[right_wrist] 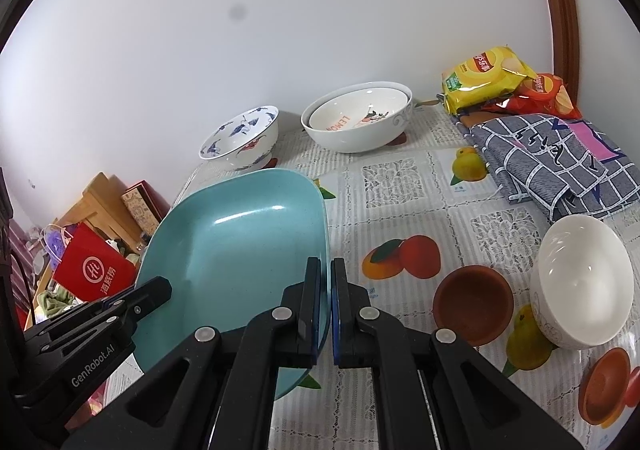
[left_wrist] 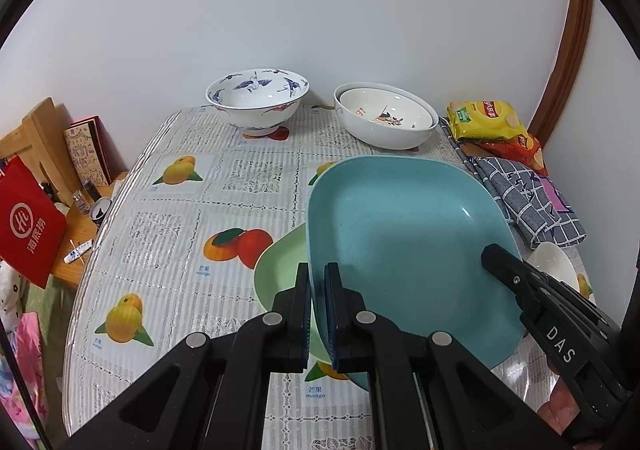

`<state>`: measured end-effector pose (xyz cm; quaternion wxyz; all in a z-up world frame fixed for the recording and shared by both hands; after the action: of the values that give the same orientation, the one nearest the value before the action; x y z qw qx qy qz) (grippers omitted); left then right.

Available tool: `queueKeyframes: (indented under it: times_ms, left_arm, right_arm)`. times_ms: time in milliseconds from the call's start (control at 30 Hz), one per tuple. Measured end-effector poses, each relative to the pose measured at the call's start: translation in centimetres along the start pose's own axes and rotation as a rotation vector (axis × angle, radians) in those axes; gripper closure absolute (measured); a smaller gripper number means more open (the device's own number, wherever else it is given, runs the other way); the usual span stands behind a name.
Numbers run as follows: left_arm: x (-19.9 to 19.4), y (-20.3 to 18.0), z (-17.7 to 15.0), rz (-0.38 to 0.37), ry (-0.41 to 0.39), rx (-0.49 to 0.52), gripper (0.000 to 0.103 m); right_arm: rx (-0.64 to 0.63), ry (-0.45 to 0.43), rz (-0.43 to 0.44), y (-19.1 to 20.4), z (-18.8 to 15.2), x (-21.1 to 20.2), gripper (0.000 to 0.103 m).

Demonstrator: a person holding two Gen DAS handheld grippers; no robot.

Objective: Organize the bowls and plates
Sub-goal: 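Carry the blue plate with both tools over the green plate stack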

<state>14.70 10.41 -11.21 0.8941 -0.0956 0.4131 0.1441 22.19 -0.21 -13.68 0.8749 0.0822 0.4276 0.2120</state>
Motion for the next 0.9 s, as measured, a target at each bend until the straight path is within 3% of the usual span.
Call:
queueKeyframes:
  times_ms: [300,900]
  left_arm:
    - [0.7,0.9,-0.7,0.008,0.022,-0.018,0.096]
    - [5.7,4.5,-3.7,0.025,0.128,-0.097,0.096]
  right_arm:
    - [-0.012,0.025,0.006,0.5,-0.4,0.8,0.098]
    - [-0.063,0.165,0.017,1.9,-3.9,6.6,0.098]
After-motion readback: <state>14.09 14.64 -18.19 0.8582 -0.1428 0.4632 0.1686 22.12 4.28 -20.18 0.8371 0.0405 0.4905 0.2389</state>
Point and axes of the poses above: each gripper's, at about its wrist camera, not at the fingertips, and x roughly the way its jaws point, y to its left, z to its top, the point moved 8 cm from there along x, roughly the way its jaws point
